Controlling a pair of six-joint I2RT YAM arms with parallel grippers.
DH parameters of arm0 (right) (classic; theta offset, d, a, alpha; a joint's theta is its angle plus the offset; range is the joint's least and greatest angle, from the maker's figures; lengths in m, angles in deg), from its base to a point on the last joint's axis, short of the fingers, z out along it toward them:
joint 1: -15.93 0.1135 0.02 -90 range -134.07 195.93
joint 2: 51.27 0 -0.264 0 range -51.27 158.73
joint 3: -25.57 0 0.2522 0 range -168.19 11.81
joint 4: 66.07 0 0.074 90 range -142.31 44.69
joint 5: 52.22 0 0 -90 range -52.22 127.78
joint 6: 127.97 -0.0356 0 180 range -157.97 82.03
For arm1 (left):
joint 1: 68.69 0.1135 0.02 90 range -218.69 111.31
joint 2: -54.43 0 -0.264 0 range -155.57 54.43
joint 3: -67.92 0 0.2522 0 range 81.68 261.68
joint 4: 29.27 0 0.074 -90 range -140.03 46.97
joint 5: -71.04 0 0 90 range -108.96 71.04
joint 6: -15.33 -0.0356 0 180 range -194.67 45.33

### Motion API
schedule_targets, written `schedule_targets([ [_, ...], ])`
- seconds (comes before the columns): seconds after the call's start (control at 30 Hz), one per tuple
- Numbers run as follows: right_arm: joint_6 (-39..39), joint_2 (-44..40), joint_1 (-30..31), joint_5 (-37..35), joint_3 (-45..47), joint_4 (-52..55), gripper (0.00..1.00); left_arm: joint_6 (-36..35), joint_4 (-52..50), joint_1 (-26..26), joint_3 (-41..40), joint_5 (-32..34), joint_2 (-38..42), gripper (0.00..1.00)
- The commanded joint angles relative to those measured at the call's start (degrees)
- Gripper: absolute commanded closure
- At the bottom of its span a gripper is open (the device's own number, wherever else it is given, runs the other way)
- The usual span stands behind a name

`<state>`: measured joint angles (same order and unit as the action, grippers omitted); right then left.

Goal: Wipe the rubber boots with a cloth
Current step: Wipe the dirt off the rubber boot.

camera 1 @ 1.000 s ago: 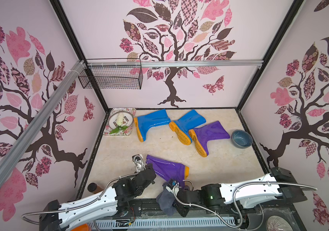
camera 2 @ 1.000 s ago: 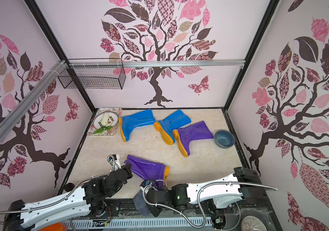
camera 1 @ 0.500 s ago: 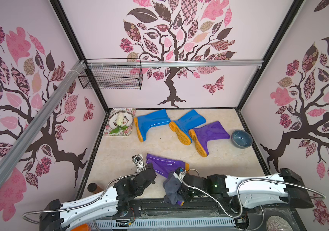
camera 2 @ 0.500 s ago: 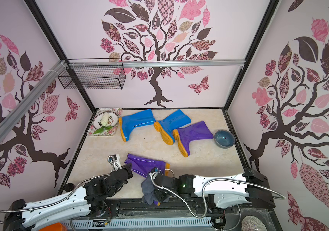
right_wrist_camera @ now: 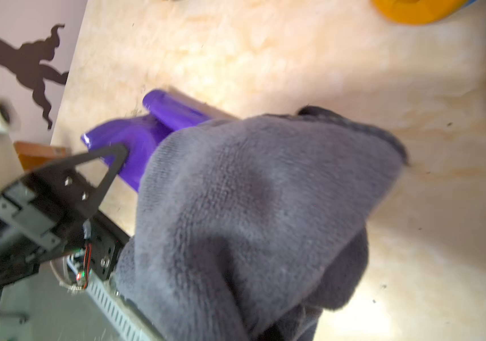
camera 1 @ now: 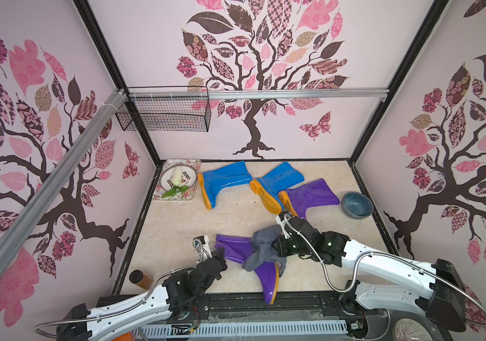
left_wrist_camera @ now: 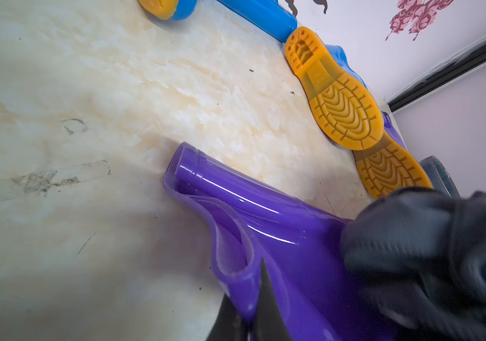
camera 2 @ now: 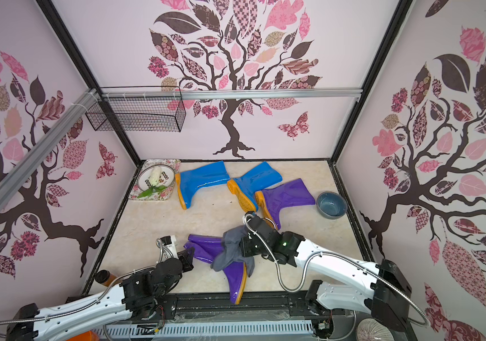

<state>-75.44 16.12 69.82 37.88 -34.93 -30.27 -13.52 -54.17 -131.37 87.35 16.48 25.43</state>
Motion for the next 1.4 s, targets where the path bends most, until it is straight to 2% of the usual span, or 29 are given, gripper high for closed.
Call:
schedule_targets([
  [0.0,3.13,5.74,-0.32,-1.11,-2.45,0.5,1.0,-1.83,2.65,-0.16,-3.88,-3.51,2.6,1.0],
  [0.1,2.82,11.01,2.3,3.44,-3.17,-1.36,1.0,-2.36,1.47,-0.22,-5.57,-4.3,4.31,1.0],
  [0.17,3.26,14.25,7.3,1.52,-2.86,-4.32,1.0,-2.19,-0.19,-0.42,-5.67,-4.26,4.81,1.0],
  [0.23,3.51,17.69,9.55,3.64,-3.09,-8.72,1.0,-2.03,-0.21,-0.47,-5.67,-4.21,4.92,1.0],
  [0.33,3.65,23.93,9.57,7.35,-7.0,-12.88,1.0,-1.43,-0.31,-0.68,-5.67,-3.36,4.18,1.0],
  [0.4,5.15,29.58,9.57,12.41,-12.29,-14.52,1.0,-0.86,-0.54,-0.96,-5.67,-3.63,3.53,1.0],
  [0.53,3.91,37.99,9.57,18.96,-20.4,-17.89,1.0,2.43,-3.63,-3.86,-5.51,-1.94,4.17,1.0],
  [0.63,1.92,41.23,9.38,19.34,-22.34,-21.37,1.0,5.31,-8.51,-7.9,-5.51,2.47,6.85,1.0],
  [0.73,-1.34,42.73,7.94,19.55,-21.33,-26.19,1.0,7.1,-13.75,-8.67,-5.5,3.7,10.64,1.0],
  [0.8,-4.1,42.91,5.71,18.53,-18.84,-28.05,1.0,6.77,-16.05,-8.65,-5.5,3.68,13.2,1.0],
  [0.87,-5.06,41.43,3.54,14.72,-15.93,-25.08,1.0,6.97,-18.6,-8.63,-5.56,3.72,15.6,1.0],
  [1.0,-3.97,33.54,2.8,-3.62,-8.95,-12.47,1.0,8.48,-23.41,-8.67,-5.65,5.23,19.97,1.0],
  [1.1,-3.47,27.5,2.71,-9.31,-4.13,-8.23,1.0,9.72,-22.07,-8.69,-5.67,5.76,18.22,1.0],
  [1.23,-2.64,20.77,2.8,-10.8,-0.83,-3.82,1.0,9.6,-18.99,-8.67,-5.55,5.48,13.03,1.0],
  [1.3,-0.27,17.66,4.14,-4.98,0.98,-8.99,1.0,9.13,-17.33,-8.64,-5.53,4.99,10.9,1.0],
  [1.37,0.79,18.42,6.24,1.09,-0.45,-13.89,1.0,8.66,-15.91,-8.68,-5.5,4.85,9.61,1.0],
])
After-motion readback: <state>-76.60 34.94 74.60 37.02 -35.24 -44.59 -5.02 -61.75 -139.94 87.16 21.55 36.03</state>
